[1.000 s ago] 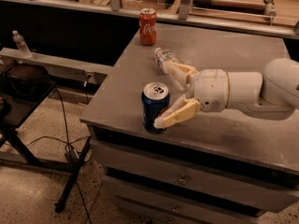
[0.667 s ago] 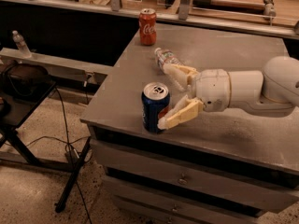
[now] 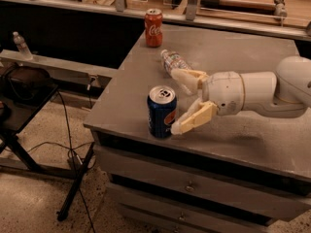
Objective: Move pepsi can near coke can
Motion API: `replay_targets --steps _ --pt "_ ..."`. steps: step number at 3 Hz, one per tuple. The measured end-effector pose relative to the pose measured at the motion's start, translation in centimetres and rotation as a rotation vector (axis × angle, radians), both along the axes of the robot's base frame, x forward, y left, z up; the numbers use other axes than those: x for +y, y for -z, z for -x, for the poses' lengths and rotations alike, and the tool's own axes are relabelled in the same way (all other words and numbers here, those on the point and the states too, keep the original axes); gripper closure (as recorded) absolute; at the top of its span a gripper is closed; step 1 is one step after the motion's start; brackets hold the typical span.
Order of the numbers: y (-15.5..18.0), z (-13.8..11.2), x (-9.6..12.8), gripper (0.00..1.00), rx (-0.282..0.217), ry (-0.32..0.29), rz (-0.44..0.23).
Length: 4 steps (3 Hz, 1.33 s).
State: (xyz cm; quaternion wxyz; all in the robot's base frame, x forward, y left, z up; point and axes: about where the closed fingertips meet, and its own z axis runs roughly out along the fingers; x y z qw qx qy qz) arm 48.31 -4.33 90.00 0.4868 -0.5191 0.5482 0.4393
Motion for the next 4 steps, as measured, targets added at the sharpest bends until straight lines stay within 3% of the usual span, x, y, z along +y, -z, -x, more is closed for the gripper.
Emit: replay_targets --steps 2,4 --pt "-0.4 0.9 0.4 0.0 -0.021 -0.067 0.006" --pt "-0.6 1.4 1.2 0.05 -0.024 -0.085 0.018"
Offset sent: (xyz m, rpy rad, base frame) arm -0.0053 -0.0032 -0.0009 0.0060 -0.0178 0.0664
